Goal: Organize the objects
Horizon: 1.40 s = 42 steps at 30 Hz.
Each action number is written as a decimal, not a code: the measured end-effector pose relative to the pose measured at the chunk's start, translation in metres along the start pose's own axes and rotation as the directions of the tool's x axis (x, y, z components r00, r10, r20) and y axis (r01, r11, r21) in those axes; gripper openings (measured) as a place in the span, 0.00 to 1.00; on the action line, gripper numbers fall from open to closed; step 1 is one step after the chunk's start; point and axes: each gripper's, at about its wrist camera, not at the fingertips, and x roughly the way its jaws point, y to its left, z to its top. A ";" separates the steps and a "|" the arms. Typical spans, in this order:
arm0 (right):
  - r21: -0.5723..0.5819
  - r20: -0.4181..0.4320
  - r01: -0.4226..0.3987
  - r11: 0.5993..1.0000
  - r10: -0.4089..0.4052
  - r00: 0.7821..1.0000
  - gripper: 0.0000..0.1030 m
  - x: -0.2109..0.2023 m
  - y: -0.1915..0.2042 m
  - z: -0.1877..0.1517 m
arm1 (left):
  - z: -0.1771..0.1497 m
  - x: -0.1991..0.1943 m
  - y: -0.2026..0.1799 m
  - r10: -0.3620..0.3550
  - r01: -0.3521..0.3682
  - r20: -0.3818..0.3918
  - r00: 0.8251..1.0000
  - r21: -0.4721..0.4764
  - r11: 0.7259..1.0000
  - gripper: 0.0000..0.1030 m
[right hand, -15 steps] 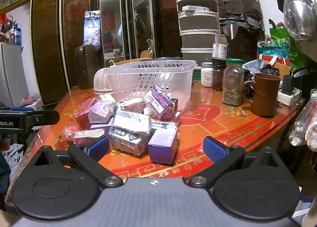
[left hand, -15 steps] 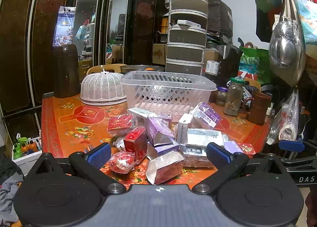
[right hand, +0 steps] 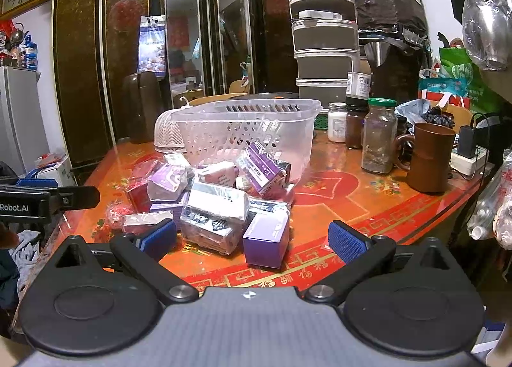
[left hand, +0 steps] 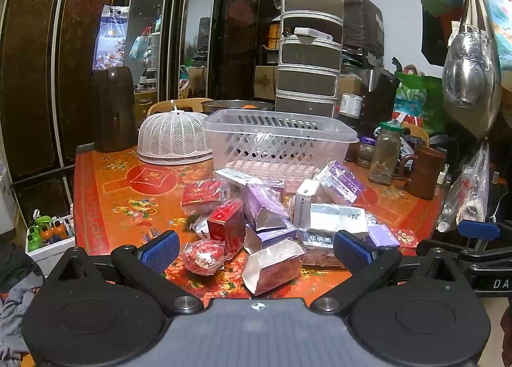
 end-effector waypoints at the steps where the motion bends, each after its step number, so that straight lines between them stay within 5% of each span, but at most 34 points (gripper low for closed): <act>1: -0.001 -0.001 -0.001 1.000 0.001 1.000 1.00 0.000 0.000 0.000 | 0.000 0.000 0.000 0.001 -0.001 0.000 1.000 0.000 1.000 1.00; 42: 0.018 -0.026 -0.017 1.000 0.018 1.000 1.00 0.003 -0.001 -0.003 | -0.002 0.002 0.002 0.008 -0.008 -0.008 1.000 -0.007 1.000 1.00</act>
